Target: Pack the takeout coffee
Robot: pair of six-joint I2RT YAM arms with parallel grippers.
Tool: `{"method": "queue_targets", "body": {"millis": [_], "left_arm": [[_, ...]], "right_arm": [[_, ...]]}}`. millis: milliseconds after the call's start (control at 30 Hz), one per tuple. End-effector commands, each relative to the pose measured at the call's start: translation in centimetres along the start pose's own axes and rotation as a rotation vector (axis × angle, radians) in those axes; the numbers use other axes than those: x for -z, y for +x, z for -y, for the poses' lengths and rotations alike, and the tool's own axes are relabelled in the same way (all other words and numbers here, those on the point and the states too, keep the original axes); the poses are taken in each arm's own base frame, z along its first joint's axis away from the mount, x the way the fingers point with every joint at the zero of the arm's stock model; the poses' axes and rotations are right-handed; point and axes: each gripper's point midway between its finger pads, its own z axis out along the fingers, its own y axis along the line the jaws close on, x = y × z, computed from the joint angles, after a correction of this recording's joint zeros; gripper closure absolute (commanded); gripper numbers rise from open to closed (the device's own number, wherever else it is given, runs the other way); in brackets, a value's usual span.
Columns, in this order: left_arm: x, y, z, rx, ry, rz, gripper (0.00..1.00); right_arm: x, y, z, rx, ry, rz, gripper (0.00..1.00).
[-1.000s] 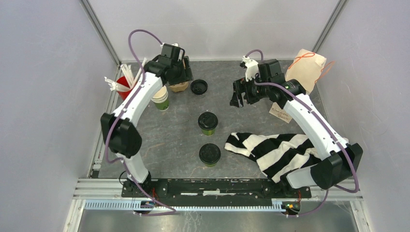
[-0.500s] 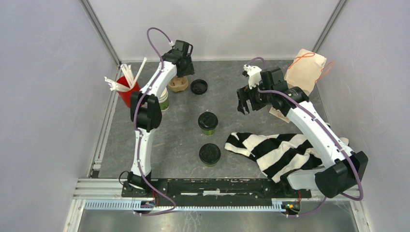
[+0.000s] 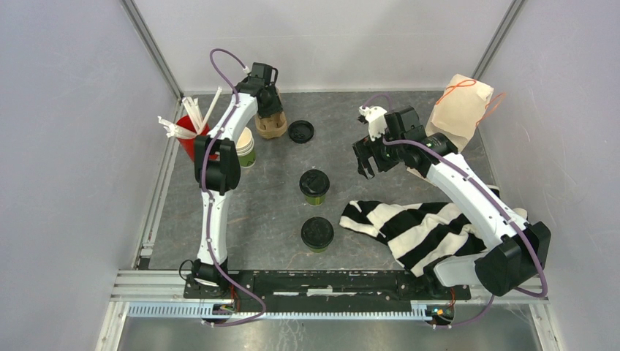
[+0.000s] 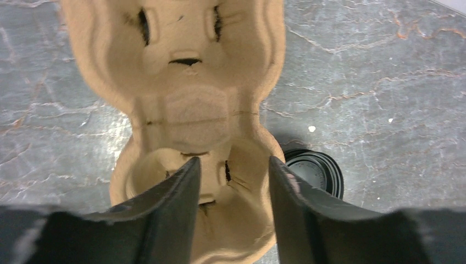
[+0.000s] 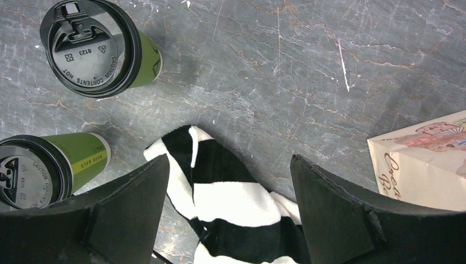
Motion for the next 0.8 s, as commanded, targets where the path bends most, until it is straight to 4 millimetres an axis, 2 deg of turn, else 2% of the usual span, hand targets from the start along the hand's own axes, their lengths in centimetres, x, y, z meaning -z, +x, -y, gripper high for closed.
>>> {"method": "queue_targets", "body": {"millis": [0, 67, 200, 433, 533, 767], "left_arm": [[0.0, -1.3, 2.5, 0.050, 0.097, 0.035, 0.40], [-0.1, -1.2, 2.2, 0.056, 0.081, 0.033, 0.44], [0.1, -1.0, 2.5, 0.067, 0.103, 0.033, 0.44], [1.1, -1.7, 3.6, 0.075, 0.156, 0.059, 0.34], [1.6, -2.1, 4.1, 0.074, 0.179, 0.074, 0.26], [2.2, -2.5, 4.2, 0.094, 0.185, 0.104, 0.23]], "right_arm": [[0.2, -1.3, 0.2, 0.028, 0.013, 0.039, 0.12], [0.1, -1.3, 0.2, 0.028, 0.011, 0.037, 0.12], [0.1, -1.2, 0.2, 0.028, 0.010, 0.036, 0.12], [0.1, -1.1, 0.0, 0.028, 0.003, 0.035, 0.12], [0.1, -1.1, 0.0, 0.028, 0.002, 0.036, 0.12], [0.1, -1.1, 0.0, 0.032, 0.001, 0.037, 0.12]]}}
